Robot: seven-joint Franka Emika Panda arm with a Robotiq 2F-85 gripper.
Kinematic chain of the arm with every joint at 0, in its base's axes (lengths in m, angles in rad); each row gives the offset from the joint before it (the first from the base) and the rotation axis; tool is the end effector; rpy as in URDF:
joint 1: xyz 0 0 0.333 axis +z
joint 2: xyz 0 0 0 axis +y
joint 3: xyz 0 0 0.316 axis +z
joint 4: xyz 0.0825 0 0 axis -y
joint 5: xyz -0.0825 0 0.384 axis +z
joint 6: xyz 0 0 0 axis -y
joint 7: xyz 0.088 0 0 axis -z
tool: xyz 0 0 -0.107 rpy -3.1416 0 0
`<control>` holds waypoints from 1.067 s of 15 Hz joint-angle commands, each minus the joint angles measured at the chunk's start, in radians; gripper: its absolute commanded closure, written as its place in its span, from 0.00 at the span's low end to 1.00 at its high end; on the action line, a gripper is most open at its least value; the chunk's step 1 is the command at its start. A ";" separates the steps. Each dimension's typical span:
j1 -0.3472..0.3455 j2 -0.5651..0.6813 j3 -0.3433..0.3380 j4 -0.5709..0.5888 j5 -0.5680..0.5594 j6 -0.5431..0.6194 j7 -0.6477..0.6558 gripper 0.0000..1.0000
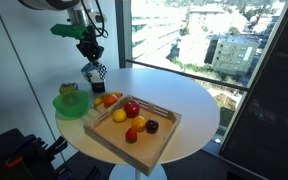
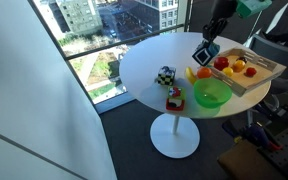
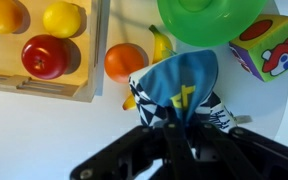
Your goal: Remove the plush toy from the bowl
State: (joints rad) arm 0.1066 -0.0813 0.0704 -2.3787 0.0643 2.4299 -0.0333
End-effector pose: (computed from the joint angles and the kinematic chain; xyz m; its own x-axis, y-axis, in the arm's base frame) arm 0.4919 0.0883 0.3667 0.9782 0.1599 0.1324 0.1662 -0.9854 -0.0379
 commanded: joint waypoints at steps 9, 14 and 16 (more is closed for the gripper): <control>0.020 0.118 0.050 0.067 0.019 0.059 0.265 0.94; 0.027 0.166 0.046 0.076 0.010 0.111 0.280 0.94; 0.027 0.180 0.044 0.073 0.010 0.126 0.276 0.94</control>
State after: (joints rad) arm 0.1328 0.0708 0.1159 -2.3289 0.0884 2.5426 0.2150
